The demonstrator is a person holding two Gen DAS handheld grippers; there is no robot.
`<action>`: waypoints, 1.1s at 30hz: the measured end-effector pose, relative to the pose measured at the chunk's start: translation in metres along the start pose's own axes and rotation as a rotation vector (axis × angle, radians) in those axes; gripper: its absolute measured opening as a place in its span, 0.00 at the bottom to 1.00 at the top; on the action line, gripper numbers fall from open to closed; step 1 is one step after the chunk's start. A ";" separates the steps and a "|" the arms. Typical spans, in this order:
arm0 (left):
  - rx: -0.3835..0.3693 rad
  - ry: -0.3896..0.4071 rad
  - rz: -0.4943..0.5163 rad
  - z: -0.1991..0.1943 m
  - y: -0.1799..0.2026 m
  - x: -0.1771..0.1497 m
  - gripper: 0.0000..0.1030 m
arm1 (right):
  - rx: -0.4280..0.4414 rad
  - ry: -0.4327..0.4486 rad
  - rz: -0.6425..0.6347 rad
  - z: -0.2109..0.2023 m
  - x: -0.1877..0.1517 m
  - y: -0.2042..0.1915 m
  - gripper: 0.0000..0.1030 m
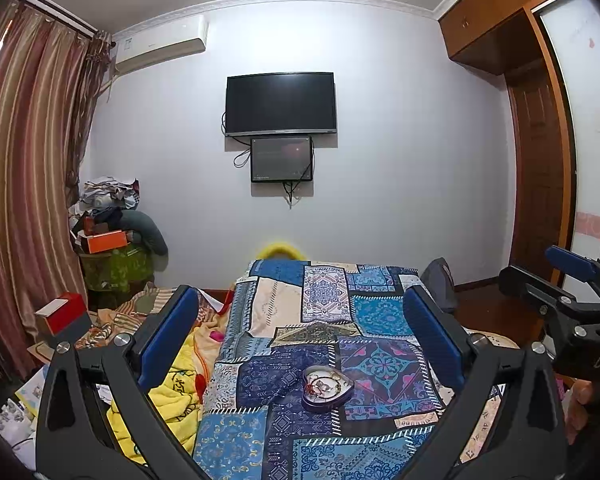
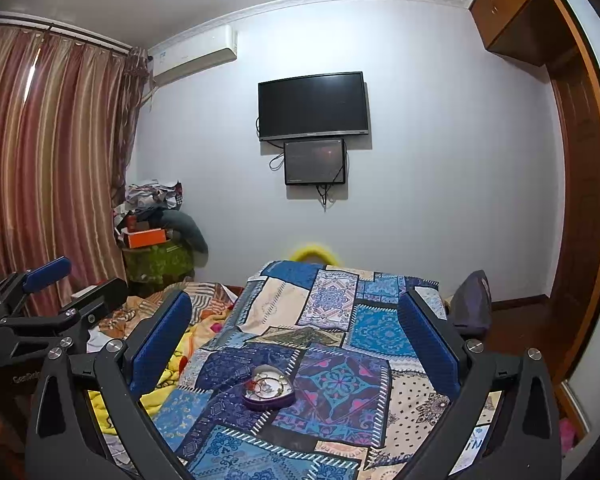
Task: Organize jewelry
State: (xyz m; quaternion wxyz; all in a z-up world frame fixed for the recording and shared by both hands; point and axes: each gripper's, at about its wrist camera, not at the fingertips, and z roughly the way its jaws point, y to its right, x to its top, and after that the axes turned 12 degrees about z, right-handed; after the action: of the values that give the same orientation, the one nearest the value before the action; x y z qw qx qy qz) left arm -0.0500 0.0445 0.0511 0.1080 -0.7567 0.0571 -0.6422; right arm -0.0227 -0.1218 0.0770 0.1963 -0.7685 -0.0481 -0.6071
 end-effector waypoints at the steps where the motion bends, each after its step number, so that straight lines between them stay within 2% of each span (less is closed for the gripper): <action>1: 0.000 0.000 0.000 0.000 0.000 0.000 1.00 | 0.001 -0.001 0.002 -0.001 0.001 0.001 0.99; 33: -0.045 -0.016 -0.014 0.008 -0.001 -0.003 1.00 | -0.002 -0.016 0.008 0.002 -0.001 0.001 0.99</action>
State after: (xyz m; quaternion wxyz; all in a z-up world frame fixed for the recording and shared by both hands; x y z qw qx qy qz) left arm -0.0428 0.0467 0.0477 0.0869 -0.7645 0.0651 -0.6354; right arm -0.0212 -0.1221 0.0755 0.1975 -0.7738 -0.0460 -0.6002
